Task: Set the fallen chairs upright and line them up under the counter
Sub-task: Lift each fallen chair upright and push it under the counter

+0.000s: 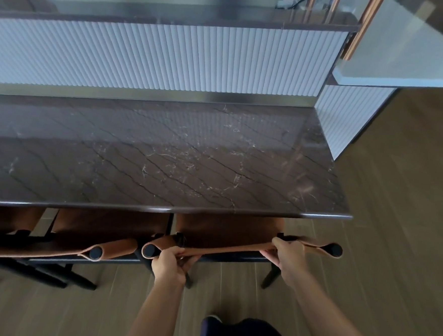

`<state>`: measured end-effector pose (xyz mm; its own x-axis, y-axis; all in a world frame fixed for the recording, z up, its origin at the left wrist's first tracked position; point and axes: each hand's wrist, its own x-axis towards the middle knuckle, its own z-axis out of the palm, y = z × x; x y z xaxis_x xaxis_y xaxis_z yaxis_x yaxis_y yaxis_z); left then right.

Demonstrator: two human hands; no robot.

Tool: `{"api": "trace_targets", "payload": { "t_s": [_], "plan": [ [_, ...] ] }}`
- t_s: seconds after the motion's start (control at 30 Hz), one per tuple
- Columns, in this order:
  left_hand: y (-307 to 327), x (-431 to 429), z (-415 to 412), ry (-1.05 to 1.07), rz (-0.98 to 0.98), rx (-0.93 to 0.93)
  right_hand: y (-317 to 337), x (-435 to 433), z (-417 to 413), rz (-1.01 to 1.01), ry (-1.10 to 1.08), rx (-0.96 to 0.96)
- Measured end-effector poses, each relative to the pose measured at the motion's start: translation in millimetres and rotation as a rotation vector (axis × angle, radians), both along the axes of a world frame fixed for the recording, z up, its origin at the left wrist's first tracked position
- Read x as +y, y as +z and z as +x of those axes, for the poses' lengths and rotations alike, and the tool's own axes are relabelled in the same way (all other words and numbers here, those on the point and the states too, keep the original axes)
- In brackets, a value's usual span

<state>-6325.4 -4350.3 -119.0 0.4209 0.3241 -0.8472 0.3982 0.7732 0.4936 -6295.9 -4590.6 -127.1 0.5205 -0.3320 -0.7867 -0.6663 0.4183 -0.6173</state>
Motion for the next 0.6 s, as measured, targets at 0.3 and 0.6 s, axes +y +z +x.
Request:
{"api": "trace_targets", "payload": {
  "t_s": [0.3,0.6],
  "plan": [
    [0,24,17,-0.034,-0.061,0.027,-1,20,5,0.015,-0.033,-0.035],
    [-3,20,5,-0.029,0.015,0.013,3,18,-6,0.023,0.016,-0.042]
  ]
}}
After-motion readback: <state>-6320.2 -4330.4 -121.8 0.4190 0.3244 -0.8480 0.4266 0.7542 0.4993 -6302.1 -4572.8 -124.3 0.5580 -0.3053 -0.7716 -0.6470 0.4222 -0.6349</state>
